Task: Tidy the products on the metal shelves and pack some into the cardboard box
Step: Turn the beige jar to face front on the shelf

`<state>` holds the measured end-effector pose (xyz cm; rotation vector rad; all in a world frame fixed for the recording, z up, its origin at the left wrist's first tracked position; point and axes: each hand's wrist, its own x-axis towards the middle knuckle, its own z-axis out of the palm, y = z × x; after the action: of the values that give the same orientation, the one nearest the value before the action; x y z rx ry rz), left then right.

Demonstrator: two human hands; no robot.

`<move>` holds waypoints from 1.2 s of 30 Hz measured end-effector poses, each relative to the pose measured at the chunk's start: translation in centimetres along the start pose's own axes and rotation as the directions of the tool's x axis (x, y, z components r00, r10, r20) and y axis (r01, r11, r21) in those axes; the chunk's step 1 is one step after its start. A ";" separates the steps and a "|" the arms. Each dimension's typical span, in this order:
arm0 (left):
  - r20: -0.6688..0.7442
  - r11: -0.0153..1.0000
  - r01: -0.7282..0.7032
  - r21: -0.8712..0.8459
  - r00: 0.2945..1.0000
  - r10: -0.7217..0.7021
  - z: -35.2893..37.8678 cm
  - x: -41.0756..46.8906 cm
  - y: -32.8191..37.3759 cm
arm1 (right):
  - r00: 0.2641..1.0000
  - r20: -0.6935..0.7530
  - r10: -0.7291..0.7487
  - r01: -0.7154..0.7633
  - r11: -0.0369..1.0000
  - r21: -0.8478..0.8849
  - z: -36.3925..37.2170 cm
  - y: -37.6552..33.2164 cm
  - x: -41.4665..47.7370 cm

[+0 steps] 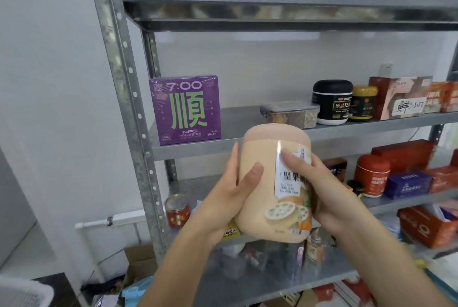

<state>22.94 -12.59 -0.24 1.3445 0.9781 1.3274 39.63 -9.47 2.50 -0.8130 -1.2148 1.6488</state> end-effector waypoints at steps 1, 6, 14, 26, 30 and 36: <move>-0.002 0.999 0.048 -0.001 0.999 -0.048 -0.1 0.0 0.3 | 0.992 0.002 0.126 -0.126 0.990 0.058 0.2 -0.6 0.3; -0.043 0.977 0.210 -0.024 0.977 -0.211 -1.1 0.7 1.3 | 0.867 0.029 0.498 -0.498 0.862 0.100 0.1 -2.7 2.0; -0.020 0.928 0.325 -0.181 0.942 -0.334 -1.7 0.9 2.2 | 0.848 0.037 0.529 -0.524 0.847 -0.094 -0.2 -3.2 2.6; -0.007 0.995 -0.094 0.028 0.996 0.094 -1.3 1.7 1.5 | 0.966 0.107 0.234 -0.183 0.917 -0.356 0.5 -3.2 2.3; 0.013 0.963 -0.251 0.101 0.968 0.251 -1.8 3.1 1.4 | 0.993 0.099 0.065 -0.031 0.948 -0.316 1.2 -2.9 3.1; -0.023 0.943 -0.308 0.128 0.949 0.313 -3.2 5.6 0.6 | 0.995 0.080 -0.057 0.078 0.956 -0.281 1.6 -2.4 4.7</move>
<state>20.16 -6.96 1.34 1.6214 0.9146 1.5571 37.19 -5.46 5.28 -0.8825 -1.5379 1.4778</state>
